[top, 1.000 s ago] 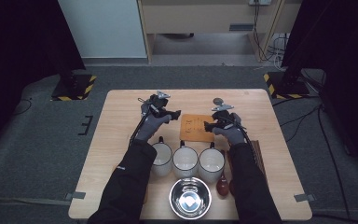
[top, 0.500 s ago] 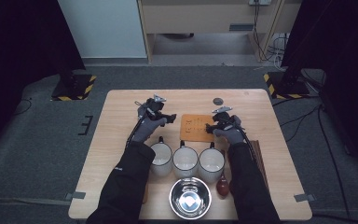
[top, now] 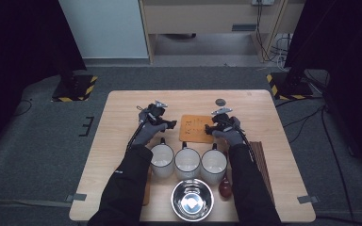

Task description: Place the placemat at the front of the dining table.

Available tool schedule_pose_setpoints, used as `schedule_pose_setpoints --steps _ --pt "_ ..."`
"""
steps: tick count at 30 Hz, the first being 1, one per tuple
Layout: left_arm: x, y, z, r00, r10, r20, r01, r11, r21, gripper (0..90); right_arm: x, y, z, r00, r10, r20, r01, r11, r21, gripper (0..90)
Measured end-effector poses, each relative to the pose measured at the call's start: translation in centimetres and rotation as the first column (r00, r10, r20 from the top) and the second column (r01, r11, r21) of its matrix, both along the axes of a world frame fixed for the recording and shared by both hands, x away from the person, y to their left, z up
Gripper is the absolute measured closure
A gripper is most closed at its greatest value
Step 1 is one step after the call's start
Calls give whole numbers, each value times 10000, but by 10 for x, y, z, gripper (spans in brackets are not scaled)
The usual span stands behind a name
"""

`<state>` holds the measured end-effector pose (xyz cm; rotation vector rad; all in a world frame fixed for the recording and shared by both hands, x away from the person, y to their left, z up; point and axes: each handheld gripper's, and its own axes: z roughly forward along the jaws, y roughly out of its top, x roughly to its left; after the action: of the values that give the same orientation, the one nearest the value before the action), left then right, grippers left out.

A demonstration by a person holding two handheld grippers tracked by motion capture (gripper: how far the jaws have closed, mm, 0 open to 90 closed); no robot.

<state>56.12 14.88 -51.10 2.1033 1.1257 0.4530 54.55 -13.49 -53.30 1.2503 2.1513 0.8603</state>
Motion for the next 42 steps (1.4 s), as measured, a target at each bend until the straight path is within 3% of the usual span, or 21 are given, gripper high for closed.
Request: schedule_pose_setpoints --steps 15,20,33,42 --pt "-1 -12 -16 9971 -742 -147 744 9971 133 75 1 10 -2 9995 260 191 -263 9996 138 181" --pt "-3 -17 -20 9941 -1085 -28 1085 9923 596 66 1 14 -3 9990 383 246 -389 9989 247 181" --pt "-2 -19 -22 9901 -1374 289 1354 9888 626 41 1 14 -3 9988 402 291 -411 9987 309 181" --pt "-1 -15 -27 9931 -1154 210 1152 9932 139 11 -6 14 5 9949 936 372 -948 9949 330 168"
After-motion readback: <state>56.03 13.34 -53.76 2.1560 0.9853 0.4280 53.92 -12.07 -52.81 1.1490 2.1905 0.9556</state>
